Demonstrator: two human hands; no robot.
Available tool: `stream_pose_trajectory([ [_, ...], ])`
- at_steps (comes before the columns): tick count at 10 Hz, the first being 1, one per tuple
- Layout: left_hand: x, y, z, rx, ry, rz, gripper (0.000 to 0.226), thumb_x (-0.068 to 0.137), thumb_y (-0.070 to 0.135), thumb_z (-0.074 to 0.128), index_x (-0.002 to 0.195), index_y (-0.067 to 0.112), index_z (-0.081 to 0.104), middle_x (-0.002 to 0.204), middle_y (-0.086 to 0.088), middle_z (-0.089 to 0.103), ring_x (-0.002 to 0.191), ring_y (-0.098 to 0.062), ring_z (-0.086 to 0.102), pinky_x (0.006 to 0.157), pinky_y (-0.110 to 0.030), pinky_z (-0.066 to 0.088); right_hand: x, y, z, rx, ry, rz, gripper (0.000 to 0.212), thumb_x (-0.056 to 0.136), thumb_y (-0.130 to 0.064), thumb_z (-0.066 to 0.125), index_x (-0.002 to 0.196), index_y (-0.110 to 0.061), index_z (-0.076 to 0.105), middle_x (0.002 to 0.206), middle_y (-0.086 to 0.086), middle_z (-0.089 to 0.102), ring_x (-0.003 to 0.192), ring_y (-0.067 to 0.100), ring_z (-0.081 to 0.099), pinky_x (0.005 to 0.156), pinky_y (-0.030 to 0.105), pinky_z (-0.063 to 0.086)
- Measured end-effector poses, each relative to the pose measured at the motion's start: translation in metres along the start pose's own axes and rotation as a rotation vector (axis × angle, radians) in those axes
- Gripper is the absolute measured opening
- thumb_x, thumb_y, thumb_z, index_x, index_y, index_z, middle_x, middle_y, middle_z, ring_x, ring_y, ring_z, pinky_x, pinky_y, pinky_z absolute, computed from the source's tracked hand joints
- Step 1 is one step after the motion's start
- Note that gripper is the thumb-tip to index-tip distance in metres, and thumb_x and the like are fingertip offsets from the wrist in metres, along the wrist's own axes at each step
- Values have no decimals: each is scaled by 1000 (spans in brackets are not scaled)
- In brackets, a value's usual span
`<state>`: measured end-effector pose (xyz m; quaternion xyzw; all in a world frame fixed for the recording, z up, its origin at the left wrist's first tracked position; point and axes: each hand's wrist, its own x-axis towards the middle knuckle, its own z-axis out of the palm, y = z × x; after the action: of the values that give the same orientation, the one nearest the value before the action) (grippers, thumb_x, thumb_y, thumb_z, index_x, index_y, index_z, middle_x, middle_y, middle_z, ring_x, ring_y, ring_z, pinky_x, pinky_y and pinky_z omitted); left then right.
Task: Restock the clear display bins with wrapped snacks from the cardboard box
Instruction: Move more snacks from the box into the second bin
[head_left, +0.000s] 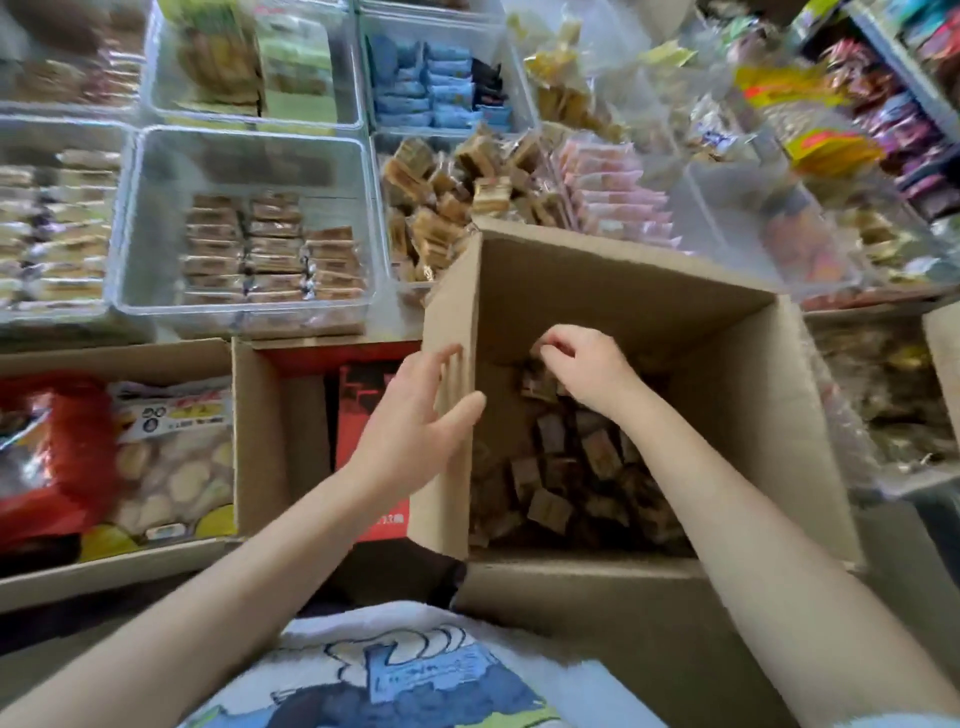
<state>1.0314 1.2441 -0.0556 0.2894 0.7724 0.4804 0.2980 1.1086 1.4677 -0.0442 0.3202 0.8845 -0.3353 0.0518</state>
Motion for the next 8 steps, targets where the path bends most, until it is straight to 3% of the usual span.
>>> stream_pose_trajectory([
  [1, 2, 8, 28, -58, 166, -54, 51, 99, 38, 57, 148, 33, 41, 144, 10, 50, 127, -7, 52, 106, -45, 48, 22, 50, 20, -186, -230, -23, 19, 99, -24, 53, 105, -21, 71, 107, 0, 68, 96, 17, 63, 77, 27, 47],
  [2, 0, 7, 37, -178, 244, -109, 49, 93, 38, 58, 141, 38, 51, 133, 9, 61, 117, -8, 60, 103, -46, 51, 36, 81, 43, -283, -423, -3, 22, 101, -23, 52, 115, -17, 68, 118, 3, 64, 107, 24, 62, 87, 35, 53],
  [5, -4, 12, 41, -317, 343, -173, 49, 84, 46, 66, 132, 39, 62, 124, -7, 69, 113, -31, 66, 102, -58, 49, 48, 102, 134, -257, -689, -43, 35, 101, -14, 53, 133, 0, 56, 133, 21, 59, 119, 36, 57, 97, 37, 44],
  [7, -4, 13, 39, -248, 338, -192, 50, 83, 48, 64, 133, 42, 60, 123, 1, 69, 113, -22, 66, 102, -55, 51, 44, 100, 169, -136, -643, 93, 41, 99, -18, 58, 136, -2, 55, 138, 20, 56, 128, 36, 52, 102, 36, 42],
  [8, -4, 11, 39, -229, 328, -183, 47, 87, 47, 63, 134, 44, 58, 124, 4, 69, 114, -20, 66, 101, -54, 51, 58, 115, 194, -154, -615, 65, 41, 104, -30, 49, 134, -3, 57, 135, 19, 59, 124, 36, 55, 97, 35, 43],
])
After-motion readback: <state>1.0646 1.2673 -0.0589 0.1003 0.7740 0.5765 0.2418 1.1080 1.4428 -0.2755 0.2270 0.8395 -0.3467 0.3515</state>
